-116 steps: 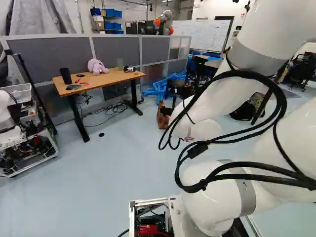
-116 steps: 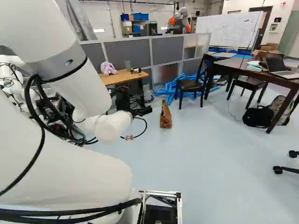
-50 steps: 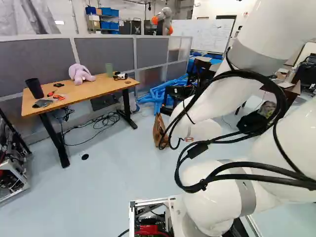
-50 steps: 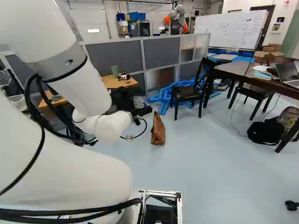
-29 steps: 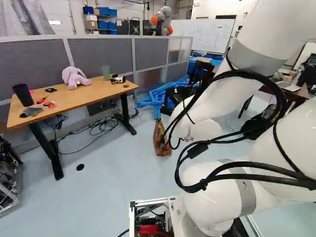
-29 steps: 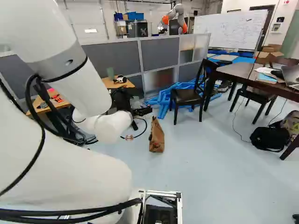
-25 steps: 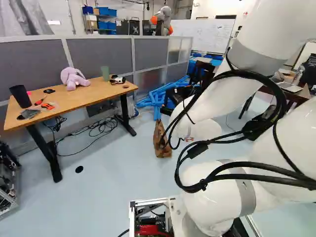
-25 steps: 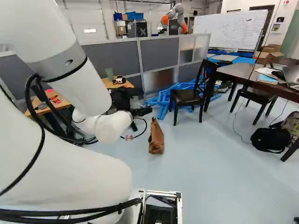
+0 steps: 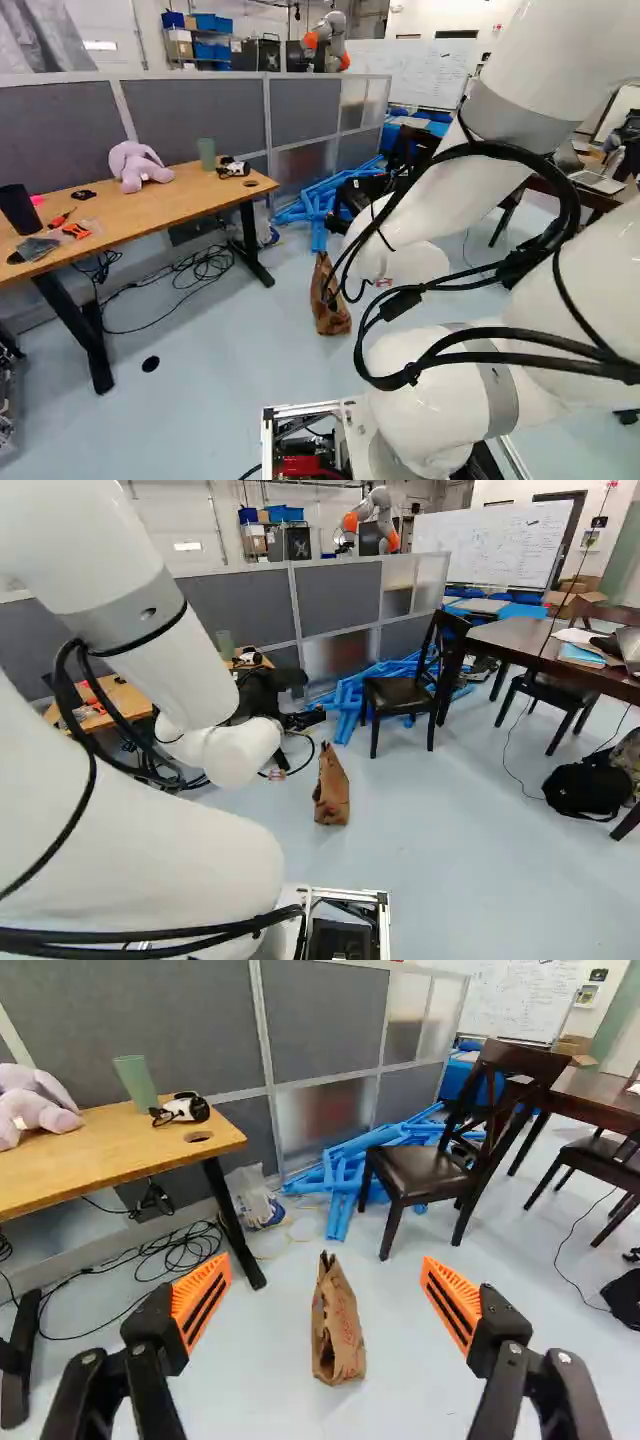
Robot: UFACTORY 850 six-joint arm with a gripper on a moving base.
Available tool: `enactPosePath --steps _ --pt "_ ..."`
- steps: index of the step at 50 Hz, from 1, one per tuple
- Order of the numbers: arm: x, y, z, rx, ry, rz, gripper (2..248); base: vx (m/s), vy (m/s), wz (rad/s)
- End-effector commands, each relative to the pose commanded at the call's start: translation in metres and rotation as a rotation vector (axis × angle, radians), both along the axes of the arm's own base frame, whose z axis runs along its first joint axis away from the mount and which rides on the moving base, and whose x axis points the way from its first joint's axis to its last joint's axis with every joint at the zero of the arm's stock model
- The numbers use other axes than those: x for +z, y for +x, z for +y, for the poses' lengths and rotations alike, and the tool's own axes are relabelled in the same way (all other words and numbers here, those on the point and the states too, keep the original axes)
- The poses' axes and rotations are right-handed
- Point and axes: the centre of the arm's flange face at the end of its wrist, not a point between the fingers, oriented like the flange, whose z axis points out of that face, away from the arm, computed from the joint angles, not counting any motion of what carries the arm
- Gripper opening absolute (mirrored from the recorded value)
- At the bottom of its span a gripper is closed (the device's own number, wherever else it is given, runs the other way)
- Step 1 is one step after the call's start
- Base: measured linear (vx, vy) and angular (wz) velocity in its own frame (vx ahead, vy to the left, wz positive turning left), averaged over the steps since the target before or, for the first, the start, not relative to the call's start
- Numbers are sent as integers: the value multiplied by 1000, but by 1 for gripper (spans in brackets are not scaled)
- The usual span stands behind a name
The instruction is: Pick up the bag on the ground and place it on the table
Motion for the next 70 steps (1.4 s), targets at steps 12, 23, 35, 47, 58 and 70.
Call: enactPosePath --steps 12,23,35,47,58,70 --pt "0 3 0 0 0 1 247 55 1 -5" --pt "2 11 0 0 0 5 247 8 1 0" --pt "3 33 0 0 0 20 247 0 0 0" --pt "4 58 0 0 0 40 247 0 0 0" --pt "2 80 0 0 0 79 247 0 0 0" --pt "-2 102 0 0 0 139 247 0 0 0"
